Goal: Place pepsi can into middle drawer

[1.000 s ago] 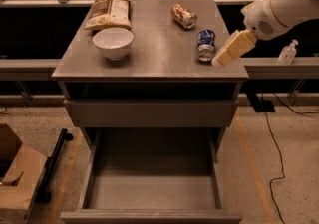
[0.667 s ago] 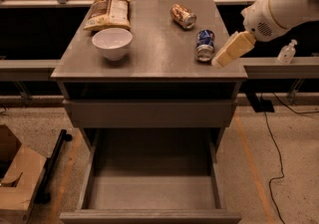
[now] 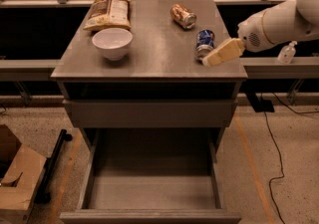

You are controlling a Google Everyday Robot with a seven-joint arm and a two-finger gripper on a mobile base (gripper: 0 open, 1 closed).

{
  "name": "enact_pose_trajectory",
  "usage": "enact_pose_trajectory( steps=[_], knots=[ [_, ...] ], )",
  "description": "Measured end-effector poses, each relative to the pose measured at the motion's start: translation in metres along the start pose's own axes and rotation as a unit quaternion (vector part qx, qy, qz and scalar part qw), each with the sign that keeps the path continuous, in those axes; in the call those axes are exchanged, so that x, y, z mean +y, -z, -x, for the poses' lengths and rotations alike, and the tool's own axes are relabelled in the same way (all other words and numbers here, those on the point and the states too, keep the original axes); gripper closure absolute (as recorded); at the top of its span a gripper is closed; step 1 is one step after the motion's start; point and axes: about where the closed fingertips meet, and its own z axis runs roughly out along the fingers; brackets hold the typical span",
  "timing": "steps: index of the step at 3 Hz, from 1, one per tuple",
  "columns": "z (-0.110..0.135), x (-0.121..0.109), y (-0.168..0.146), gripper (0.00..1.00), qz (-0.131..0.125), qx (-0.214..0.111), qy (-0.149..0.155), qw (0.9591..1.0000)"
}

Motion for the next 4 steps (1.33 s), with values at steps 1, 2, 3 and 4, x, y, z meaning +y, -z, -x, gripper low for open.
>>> enact_pose_trajectory(
  steps=[1, 2, 3, 4],
  knots=[
    [0.001, -0.012, -0.035, 0.0, 0.015, -0.03, -0.031, 0.999],
    [0.001, -0.023, -0.071, 0.0, 0.026, -0.047, -0.052, 0.9972],
    [0.005, -0.031, -0.1, 0.0, 0.038, -0.053, -0.062, 0.996],
    [0.019, -0.028, -0.123, 0.18, 0.052, -0.059, -0.049, 0.9957]
  ],
)
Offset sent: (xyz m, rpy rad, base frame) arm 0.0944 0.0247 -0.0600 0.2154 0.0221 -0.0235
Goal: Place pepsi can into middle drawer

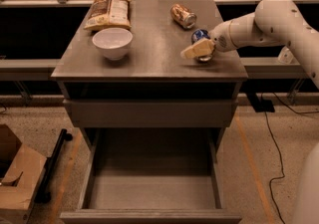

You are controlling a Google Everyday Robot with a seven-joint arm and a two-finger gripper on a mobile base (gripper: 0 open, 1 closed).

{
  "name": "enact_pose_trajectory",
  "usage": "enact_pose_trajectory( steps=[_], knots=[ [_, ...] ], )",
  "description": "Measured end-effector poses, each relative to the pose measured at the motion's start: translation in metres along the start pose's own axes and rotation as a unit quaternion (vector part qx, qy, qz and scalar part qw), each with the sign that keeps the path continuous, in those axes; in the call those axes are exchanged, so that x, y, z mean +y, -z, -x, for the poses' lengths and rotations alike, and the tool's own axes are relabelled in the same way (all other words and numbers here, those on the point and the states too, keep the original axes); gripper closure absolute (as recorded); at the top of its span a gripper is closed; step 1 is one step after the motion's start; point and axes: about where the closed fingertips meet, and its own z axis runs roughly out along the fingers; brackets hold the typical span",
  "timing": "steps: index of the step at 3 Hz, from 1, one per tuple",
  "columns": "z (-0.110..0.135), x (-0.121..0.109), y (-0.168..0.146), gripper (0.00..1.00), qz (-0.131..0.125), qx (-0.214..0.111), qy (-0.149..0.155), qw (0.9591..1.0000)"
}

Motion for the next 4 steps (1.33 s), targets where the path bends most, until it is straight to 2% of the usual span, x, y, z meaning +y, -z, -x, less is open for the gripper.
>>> enact_pose_trajectory(
  steps=[1, 2, 3, 4],
  knots=[
    [0.007, 0.01, -0.015, 0.41, 0.014, 0.001, 0.014, 0.9998],
    [0.01, 0.025, -0.015, 0.64, 0.025, 0.003, 0.031, 0.9992],
    [0.016, 0.047, 0.006, 0.87, 0.025, 0.01, 0.066, 0.9975],
    [0.02, 0.075, 0.046, 1.0, 0.016, 0.036, 0.11, 0.9931]
  ],
)
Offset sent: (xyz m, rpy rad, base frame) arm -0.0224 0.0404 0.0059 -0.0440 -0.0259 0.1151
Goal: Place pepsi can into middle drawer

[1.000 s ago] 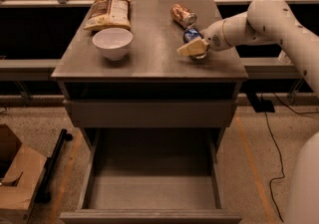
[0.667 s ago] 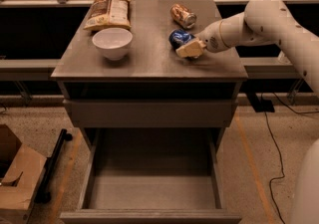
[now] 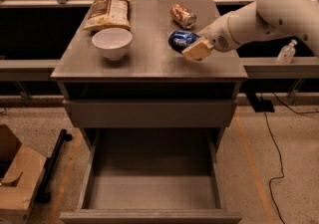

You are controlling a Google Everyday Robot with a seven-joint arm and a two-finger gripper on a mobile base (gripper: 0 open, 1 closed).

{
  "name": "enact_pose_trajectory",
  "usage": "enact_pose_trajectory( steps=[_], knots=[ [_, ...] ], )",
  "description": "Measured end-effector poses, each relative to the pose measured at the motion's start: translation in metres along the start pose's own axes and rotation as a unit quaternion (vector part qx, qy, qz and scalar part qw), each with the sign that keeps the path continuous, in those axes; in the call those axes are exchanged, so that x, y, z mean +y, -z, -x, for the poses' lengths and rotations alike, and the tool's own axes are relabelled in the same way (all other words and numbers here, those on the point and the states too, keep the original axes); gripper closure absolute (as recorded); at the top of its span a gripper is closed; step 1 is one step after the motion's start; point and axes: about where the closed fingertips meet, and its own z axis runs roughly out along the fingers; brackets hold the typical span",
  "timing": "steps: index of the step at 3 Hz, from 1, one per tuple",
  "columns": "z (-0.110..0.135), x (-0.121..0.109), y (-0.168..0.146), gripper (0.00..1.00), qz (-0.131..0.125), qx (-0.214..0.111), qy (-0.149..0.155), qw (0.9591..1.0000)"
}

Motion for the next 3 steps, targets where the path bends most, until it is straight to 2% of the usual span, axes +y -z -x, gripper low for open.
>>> enact_pose_trajectory(
  steps=[1, 2, 3],
  knots=[
    [0.0, 0.029, 0.045, 1.0, -0.011, 0.027, 0.025, 0.9993],
    [-0.005, 0.059, 0.084, 1.0, -0.013, 0.032, 0.027, 0.999],
    [-0.021, 0.082, 0.126, 1.0, -0.018, 0.039, -0.002, 0.9991]
  ],
)
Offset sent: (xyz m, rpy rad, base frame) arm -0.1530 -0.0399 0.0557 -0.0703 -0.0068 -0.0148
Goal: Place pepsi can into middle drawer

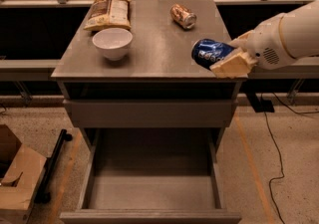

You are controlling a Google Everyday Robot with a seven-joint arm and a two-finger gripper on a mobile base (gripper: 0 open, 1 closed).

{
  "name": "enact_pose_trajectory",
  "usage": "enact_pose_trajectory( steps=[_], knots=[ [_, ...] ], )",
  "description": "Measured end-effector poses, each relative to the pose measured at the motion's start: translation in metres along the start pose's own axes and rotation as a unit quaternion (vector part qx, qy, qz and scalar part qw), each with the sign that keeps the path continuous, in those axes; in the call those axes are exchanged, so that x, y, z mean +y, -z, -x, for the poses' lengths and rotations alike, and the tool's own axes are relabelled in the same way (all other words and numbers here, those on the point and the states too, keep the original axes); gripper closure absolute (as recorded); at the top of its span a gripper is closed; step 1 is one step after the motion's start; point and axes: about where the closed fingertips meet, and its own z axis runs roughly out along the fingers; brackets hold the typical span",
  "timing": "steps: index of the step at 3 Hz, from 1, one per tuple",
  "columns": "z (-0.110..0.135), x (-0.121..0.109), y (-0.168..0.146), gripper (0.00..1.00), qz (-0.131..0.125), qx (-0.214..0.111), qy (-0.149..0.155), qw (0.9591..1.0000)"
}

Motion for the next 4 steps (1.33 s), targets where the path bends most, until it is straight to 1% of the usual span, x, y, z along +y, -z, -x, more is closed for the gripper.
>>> enact_pose_trajectory(
  steps=[1, 2, 3, 4],
  knots=[
    [-0.004, 0.001, 0.006, 1.0, -0.003, 0.001, -0.004, 1.0],
    [0.004, 0.0, -0.008, 1.0, 0.016, -0.001, 0.021, 0.9996],
    [-0.007, 0.016, -0.035, 1.0, 0.043, -0.013, 0.045, 0.998],
    [-0.035, 0.044, -0.068, 1.0, 0.062, -0.017, 0.06, 0.9961]
  ],
)
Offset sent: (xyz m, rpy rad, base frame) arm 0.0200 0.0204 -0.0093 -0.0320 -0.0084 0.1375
